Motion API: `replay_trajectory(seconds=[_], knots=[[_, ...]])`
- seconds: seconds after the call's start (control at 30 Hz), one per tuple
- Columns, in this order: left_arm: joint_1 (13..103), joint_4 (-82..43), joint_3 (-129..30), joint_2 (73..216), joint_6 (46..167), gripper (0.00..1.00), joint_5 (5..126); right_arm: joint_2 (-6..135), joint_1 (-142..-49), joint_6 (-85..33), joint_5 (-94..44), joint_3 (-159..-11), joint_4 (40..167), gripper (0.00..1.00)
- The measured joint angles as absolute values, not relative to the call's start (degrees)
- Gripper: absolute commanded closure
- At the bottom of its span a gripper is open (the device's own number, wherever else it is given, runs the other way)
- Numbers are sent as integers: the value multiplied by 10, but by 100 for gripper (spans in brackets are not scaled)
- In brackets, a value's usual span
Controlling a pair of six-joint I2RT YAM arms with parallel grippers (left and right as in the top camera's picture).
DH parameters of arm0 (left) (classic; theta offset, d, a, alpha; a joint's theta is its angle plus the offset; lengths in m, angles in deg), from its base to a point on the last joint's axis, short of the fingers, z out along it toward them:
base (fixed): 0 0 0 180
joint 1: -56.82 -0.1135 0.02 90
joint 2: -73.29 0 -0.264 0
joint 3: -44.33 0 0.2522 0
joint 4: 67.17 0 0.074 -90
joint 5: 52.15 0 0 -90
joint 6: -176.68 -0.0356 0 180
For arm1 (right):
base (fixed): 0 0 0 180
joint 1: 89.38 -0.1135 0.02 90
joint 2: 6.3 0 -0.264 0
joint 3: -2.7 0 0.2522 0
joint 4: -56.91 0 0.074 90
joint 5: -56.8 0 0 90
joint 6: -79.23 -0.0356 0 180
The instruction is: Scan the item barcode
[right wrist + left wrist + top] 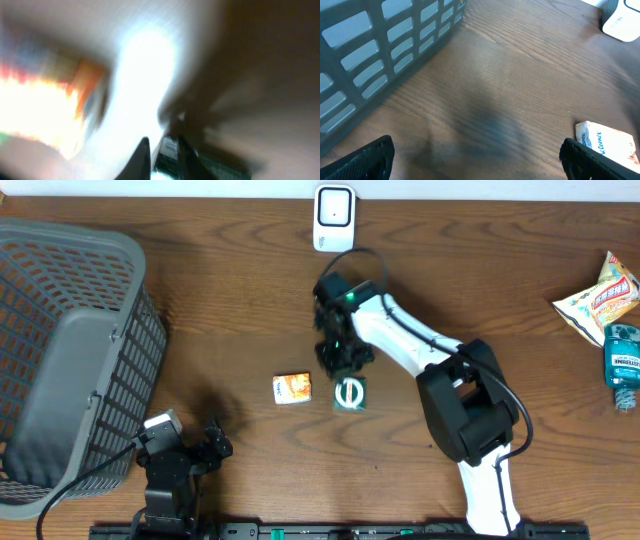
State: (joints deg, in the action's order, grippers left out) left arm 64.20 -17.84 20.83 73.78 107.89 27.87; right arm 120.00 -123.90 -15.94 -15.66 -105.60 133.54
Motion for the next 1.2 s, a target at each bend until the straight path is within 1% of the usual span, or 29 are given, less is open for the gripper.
replay_trajectory(seconds=[0.1,0.2,0.3,0.37,0.4,0.43,0.47,0.5,0.53,0.57,0.67,0.73,0.93,1.1,1.2], knots=[[642,-178,208,738,1079,2,279,1200,-1253,-42,-130,-1056,1407,90],[642,-178,208,738,1079,2,279,1200,-1257,20,-153,-1056,1438,91],[642,-178,208,738,1079,2,279,1200,-1256,32,-208,-1056,1438,80],[642,-178,208,738,1079,2,279,1200,-1256,19,-245,-1057,1434,59],[642,-178,208,738,1079,2,279,1200,-1256,9,-258,-1060,1437,46],[642,-178,208,738,1079,2,279,1200,-1256,0,-269,-1066,1445,29],[642,-178,208,738,1079,2,279,1201,-1256,-15,-278,-1079,1459,21],[642,-179,208,738,1079,2,279,1201,-1256,-25,-284,-1091,1465,19],[642,-178,208,738,1079,2,279,1201,-1256,-49,-290,-1116,1485,5],[642,-178,208,738,1079,2,279,1201,-1255,-73,-294,-1136,1500,1],[642,-178,208,738,1079,2,279,1198,-1252,-164,-303,-1210,1556,1],[642,-178,208,738,1079,2,279,1188,-1246,-248,-305,-1247,1588,1],[642,-178,208,738,1079,2,279,1119,-1230,-439,-325,-1258,1618,1],[642,-179,208,738,1079,2,279,1033,-1231,-548,-351,-1183,1586,1],[642,-178,208,738,1079,2,278,967,-1235,-634,-360,-1064,1500,1]])
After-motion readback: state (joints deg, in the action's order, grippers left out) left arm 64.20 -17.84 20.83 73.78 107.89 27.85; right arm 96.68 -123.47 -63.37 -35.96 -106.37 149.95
